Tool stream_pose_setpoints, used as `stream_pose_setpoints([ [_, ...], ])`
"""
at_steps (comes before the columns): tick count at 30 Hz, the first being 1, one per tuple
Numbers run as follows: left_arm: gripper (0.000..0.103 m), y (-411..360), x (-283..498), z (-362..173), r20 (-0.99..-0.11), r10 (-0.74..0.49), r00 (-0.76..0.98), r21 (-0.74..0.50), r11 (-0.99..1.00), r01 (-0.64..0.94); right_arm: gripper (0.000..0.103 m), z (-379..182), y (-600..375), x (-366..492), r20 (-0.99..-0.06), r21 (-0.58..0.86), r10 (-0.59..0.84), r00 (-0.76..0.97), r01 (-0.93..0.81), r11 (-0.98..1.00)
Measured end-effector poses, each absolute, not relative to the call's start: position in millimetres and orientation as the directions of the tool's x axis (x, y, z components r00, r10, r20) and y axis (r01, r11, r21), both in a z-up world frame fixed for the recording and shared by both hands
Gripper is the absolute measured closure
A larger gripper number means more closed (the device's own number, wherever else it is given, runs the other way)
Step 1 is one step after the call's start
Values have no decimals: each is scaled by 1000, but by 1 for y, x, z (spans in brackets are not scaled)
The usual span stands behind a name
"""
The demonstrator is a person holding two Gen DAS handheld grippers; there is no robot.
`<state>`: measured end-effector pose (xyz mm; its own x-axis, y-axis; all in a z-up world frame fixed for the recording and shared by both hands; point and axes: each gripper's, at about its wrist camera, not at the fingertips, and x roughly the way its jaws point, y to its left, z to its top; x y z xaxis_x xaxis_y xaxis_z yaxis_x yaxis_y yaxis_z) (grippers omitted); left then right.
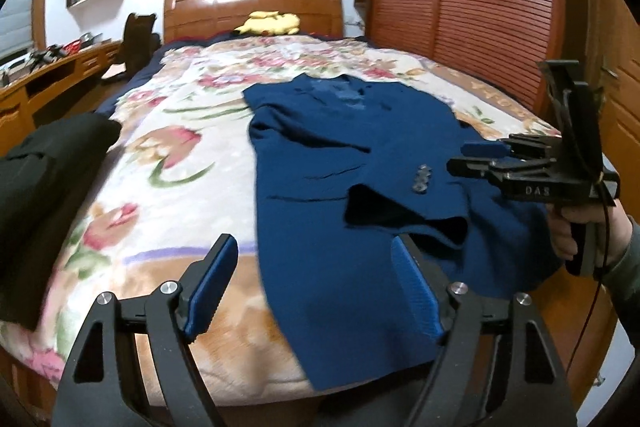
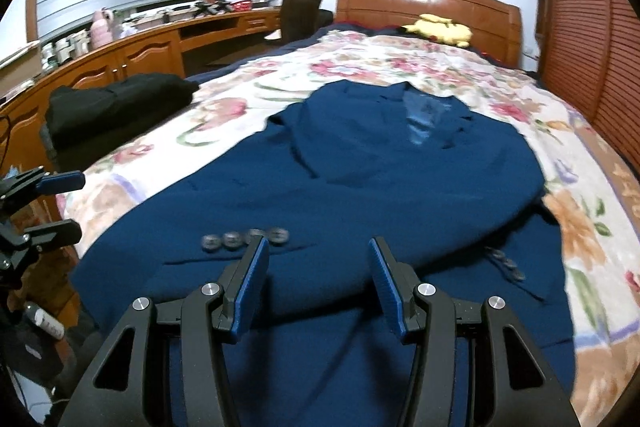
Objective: Fold large clothes
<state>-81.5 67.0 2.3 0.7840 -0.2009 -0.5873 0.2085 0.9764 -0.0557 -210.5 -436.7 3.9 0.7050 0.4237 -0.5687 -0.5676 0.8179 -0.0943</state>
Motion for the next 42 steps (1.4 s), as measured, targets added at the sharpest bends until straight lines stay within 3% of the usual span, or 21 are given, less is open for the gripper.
stream_pose_setpoints([
  [6,23,76,-83,-3,-602,-170,780,-34,982,188,49,-30,-428,-200,-623,-143,371,689,-566,812],
  [23,23,87,-79,-18,-616,-169,770,-57,984,170,49,-26,-452,-236,-567,-158,352,745,-518,841],
  [29,23,82,-74,-24,-629,-164,759,-51,984,171,49,-24,-494,-257,-540,-263,223,812,-414,872],
  [42,23,69,-51,-38,-672,-171,721,-60,982,177,49,-25,-589,-250,-574,-144,103,812,-224,964],
])
